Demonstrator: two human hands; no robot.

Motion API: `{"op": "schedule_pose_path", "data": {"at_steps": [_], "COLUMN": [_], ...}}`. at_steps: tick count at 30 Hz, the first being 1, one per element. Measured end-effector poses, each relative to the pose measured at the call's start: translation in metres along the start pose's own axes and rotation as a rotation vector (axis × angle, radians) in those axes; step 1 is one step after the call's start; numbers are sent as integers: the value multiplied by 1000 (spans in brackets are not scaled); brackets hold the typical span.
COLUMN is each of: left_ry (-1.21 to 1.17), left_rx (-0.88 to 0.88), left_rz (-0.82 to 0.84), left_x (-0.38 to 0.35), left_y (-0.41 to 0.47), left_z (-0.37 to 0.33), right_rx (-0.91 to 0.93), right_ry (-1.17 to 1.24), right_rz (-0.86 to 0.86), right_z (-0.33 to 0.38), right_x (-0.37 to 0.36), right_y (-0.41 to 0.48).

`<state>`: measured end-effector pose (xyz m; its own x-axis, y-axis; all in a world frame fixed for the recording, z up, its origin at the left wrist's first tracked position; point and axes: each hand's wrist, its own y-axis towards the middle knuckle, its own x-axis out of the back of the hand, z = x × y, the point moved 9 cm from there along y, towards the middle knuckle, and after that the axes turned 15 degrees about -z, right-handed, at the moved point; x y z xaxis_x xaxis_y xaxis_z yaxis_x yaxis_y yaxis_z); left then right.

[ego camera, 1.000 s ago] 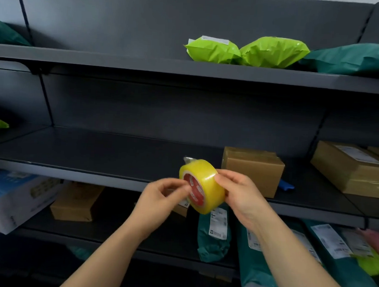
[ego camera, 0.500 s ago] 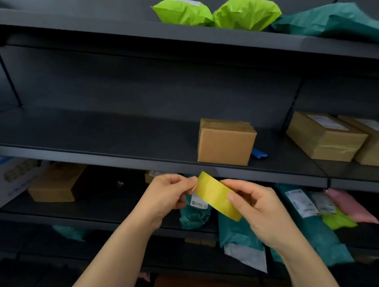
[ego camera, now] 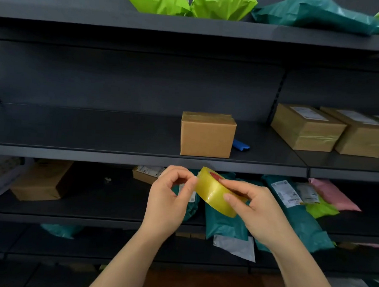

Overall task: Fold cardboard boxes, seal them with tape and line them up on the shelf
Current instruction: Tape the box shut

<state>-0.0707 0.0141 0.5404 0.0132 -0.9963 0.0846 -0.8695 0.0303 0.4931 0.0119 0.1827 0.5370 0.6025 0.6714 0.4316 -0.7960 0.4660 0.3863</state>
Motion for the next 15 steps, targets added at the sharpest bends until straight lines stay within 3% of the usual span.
{"op": "schedule_pose_path", "data": {"at_steps": [9,15], "left_ry": [-284,-147], "left_rx": [468,530], "left_rz": [77,134], "left_x": [-28,-51], "left_y": [-13,-13], "left_z": [18,19], "right_rx": [-14,-23], "right_ry": [49,59], "right_rz": [17,97], "right_z": [-12,-28], "right_x": [22,32], "right_y": [0,6]}}
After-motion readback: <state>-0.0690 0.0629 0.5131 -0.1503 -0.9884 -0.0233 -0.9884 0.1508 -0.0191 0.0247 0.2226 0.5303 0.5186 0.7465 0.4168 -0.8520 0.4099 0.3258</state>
